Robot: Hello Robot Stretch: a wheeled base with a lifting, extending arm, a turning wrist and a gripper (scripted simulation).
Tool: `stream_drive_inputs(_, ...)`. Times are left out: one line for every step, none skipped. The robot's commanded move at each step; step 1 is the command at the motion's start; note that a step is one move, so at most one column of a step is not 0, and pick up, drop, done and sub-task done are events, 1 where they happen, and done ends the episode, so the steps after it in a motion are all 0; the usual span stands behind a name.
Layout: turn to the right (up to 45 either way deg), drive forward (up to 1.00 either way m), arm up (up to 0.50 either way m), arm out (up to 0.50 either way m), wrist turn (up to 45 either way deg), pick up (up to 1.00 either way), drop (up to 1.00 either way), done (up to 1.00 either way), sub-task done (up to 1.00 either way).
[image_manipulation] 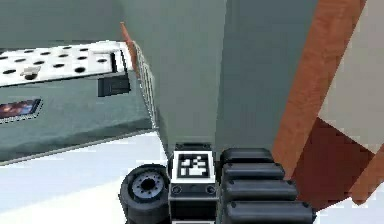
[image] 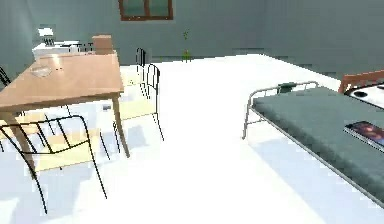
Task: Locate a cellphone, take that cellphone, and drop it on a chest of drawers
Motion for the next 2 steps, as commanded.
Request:
stream_drive_inputs(0.0,1.00,0.00,0.00,0.0,0.00,0.00,0.00,0.00)
stream_drive_inputs(0.0,0.90,0.00,0.00,0.0,0.00,0.00,0.00,0.00)
